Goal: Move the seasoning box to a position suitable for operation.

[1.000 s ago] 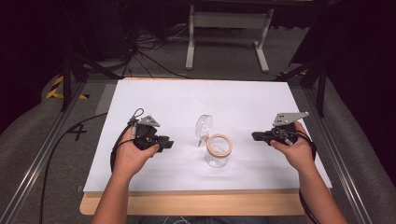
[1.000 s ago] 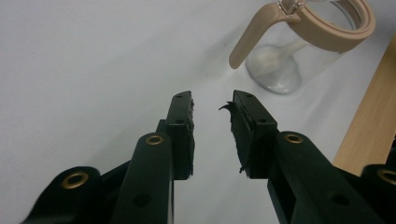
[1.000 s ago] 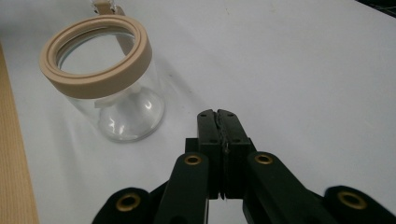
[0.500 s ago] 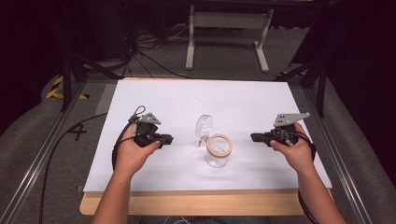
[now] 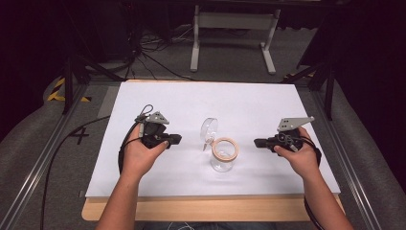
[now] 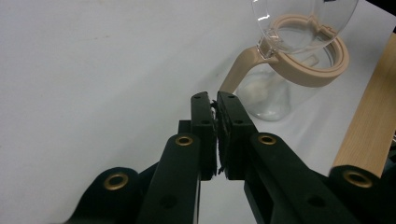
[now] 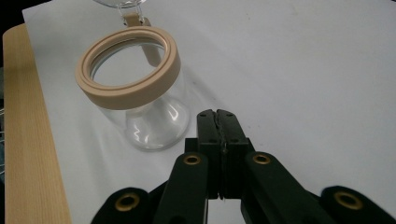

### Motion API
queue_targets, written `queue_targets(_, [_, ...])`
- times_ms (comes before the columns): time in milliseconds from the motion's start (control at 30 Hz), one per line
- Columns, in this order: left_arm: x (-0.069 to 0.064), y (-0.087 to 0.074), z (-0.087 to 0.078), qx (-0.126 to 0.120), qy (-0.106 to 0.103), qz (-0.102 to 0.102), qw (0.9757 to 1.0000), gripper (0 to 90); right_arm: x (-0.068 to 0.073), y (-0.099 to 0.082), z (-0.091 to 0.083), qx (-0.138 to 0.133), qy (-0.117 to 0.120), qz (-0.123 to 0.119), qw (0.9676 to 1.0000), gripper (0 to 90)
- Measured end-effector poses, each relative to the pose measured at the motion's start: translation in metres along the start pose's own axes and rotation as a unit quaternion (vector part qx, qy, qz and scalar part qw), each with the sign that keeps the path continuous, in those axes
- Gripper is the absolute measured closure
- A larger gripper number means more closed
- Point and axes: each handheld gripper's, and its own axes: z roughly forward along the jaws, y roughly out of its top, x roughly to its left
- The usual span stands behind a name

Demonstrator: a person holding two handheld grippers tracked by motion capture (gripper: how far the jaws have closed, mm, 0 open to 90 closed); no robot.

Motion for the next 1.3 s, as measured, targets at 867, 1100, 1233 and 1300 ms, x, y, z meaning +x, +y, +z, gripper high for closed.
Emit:
queue_targets(867, [-0.005,-0.015,0.006,0.023,-0.006,0.001,0.9997,85.6,0.002,-0.004,0.071,0.025,0.035,-0.013,0.9990,89.8])
queue_targets(1100, [-0.004,-0.018,0.006,0.024,-0.007,-0.002,0.9997,84.8,0.004,-0.003,0.076,0.032,0.040,-0.018,0.9985,89.9])
queue_targets(1233, [-0.004,-0.017,0.006,0.024,-0.007,-0.001,0.9997,84.9,0.003,-0.004,0.076,0.034,0.043,-0.015,0.9984,90.0])
queue_targets(1300, [-0.004,-0.017,0.006,0.024,-0.008,0.000,0.9997,84.8,0.004,-0.004,0.076,0.035,0.044,-0.017,0.9983,90.0])
